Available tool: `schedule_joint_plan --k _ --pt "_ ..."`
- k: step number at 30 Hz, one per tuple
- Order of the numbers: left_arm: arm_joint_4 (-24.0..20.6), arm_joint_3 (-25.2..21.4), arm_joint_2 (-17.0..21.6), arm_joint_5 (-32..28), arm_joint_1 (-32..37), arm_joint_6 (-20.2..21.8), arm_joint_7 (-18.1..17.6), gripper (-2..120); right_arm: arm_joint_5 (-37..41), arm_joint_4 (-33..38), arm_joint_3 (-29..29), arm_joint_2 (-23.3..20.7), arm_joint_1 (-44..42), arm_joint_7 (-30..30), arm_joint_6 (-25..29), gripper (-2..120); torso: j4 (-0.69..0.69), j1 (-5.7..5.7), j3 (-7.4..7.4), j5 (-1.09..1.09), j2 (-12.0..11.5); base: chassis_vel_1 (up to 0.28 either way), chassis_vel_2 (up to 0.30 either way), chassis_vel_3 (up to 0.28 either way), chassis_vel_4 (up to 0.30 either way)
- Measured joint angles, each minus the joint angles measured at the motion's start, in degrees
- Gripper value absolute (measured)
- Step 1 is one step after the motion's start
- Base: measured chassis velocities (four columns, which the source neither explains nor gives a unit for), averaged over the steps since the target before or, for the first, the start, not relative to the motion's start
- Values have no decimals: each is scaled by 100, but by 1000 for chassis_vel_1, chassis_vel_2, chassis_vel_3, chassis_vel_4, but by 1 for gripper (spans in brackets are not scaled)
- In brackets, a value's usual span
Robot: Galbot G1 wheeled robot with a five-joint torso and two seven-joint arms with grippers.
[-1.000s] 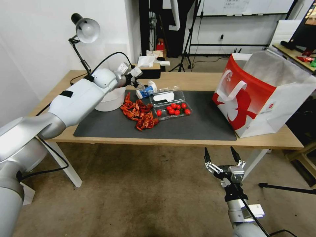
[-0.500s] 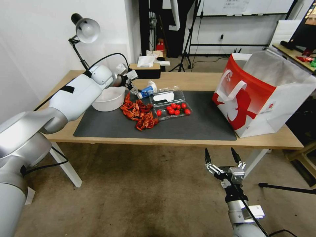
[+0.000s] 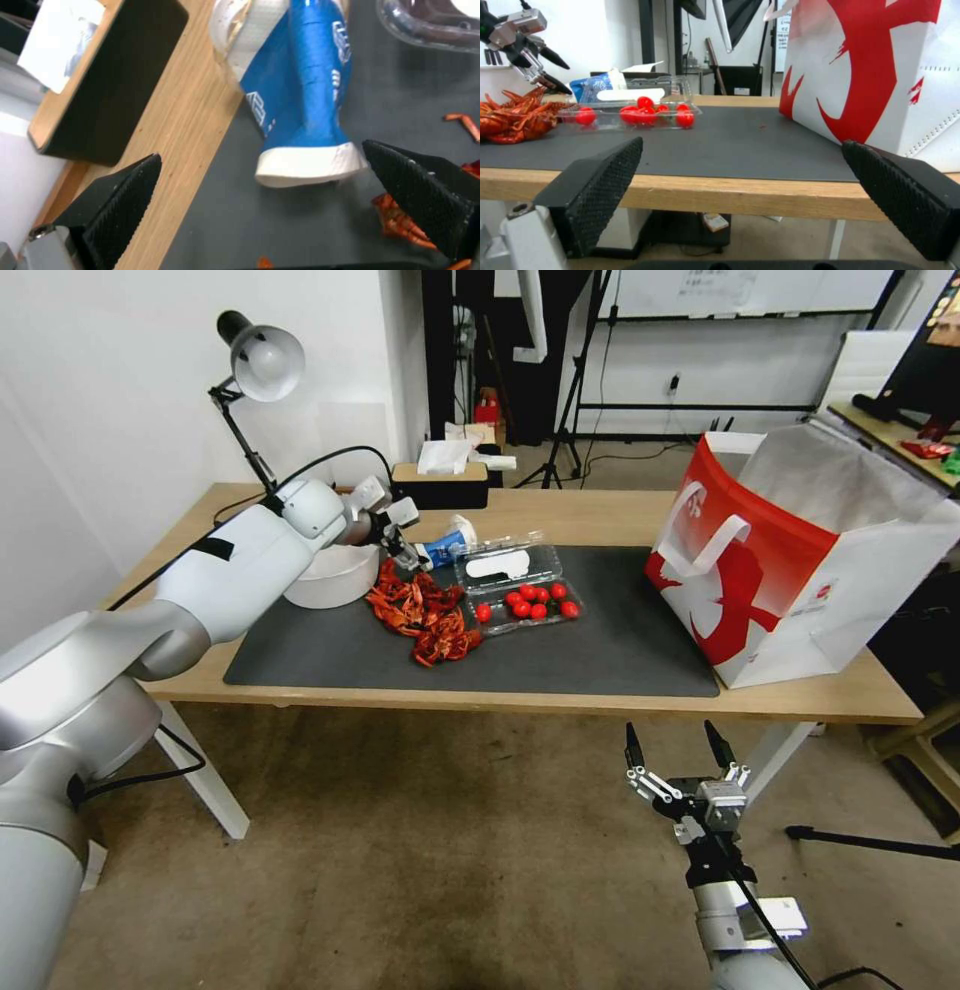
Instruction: Pick up the trash from the table and place it into the takeout bag.
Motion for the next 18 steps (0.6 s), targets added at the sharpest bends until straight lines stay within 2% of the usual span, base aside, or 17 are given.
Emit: schedule_joint_plan --k 5,7,8,11,12,15,16,18 --pt "215 20 -160 86 -3 -119 49 97 7 -32 5 1 -2 11 2 100 0 0 0 0 0 0 0 0 0" --pt "299 18 -209 133 -3 -166 82 88 9 -55 8 1 -5 13 9 100 -1 0 0 0 0 0 0 0 0" --pt "299 18 -209 133 -3 -166 82 88 9 -55 8 1 -5 13 9 100 -1 0 0 0 0 0 0 0 0" --pt "332 18 -217 160 -3 -210 119 73 11 -87 11 0 -7 16 19 100 0 0 0 0 0 0 0 0 0" --pt "332 18 -217 160 -3 -210 119 73 11 -87 11 0 -7 16 19 100 0 0 0 0 0 0 0 0 0" --pt "326 17 -205 166 8 -227 140 57 13 -98 11 5 -4 18 33 100 0 0 0 0 0 0 0 0 0" --pt "326 17 -205 166 8 -227 140 57 13 -98 11 5 -4 18 33 100 0 0 0 0 0 0 0 0 0" --pt "296 17 -191 168 34 -232 160 47 15 -103 11 7 -6 30 38 100 0 0 0 0 0 0 0 0 0"
